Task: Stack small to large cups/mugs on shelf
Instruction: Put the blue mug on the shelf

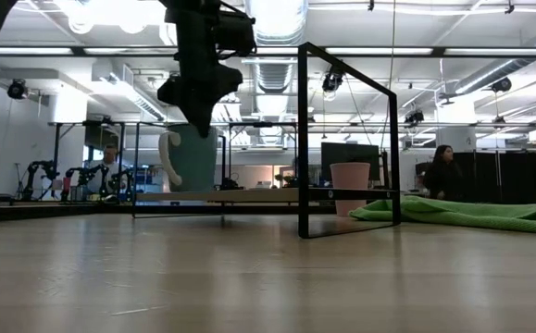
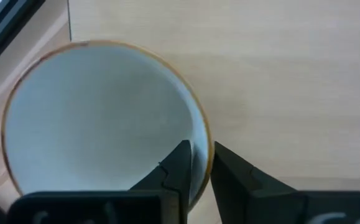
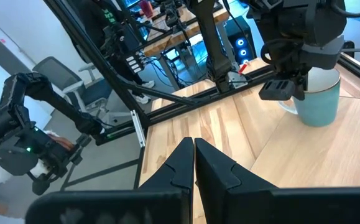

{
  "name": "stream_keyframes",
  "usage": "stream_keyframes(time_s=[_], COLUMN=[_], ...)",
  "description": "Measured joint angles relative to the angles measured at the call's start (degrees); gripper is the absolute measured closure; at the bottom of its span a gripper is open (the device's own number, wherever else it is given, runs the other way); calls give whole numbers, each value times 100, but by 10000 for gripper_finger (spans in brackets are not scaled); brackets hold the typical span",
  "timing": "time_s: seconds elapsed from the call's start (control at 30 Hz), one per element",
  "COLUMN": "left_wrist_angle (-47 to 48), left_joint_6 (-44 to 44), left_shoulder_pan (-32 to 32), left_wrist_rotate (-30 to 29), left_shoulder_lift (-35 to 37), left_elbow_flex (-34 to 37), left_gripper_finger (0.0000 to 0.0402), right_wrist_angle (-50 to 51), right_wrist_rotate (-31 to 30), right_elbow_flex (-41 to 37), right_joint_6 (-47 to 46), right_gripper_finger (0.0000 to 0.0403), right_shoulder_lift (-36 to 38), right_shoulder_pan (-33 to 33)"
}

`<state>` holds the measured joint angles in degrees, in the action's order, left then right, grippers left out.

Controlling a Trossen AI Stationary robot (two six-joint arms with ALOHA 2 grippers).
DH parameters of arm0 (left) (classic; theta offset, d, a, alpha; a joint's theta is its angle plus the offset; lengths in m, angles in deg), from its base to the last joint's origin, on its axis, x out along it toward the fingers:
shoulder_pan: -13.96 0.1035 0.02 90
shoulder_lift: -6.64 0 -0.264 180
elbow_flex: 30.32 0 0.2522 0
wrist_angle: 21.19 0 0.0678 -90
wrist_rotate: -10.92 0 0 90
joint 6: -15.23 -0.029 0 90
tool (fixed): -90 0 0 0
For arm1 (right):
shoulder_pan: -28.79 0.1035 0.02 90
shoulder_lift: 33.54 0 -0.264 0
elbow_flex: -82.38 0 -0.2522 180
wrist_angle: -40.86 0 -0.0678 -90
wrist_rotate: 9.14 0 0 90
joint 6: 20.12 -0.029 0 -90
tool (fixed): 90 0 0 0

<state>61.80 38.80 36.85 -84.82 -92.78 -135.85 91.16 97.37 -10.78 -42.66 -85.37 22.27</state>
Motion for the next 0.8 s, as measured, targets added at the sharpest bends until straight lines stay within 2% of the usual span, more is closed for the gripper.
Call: stream_keyframes(time_s=[0.53,0.8], left_wrist_angle=[-627,-627], left_joint_6=[11,12], left_shoulder_pan=[140,286], left_wrist_rotate=[-50,-69], left_shoulder_lift=[0,0], left_elbow_flex=[-4,-7], left_gripper_finger=[356,356], right_wrist_angle=[2,2], right_wrist_rotate=[0,0], right_elbow_flex=[0,0], right_joint_6=[-23,-41], right_gripper_finger=[394,394], right_shoulder_lift=[0,0], right_shoulder_pan=[1,0])
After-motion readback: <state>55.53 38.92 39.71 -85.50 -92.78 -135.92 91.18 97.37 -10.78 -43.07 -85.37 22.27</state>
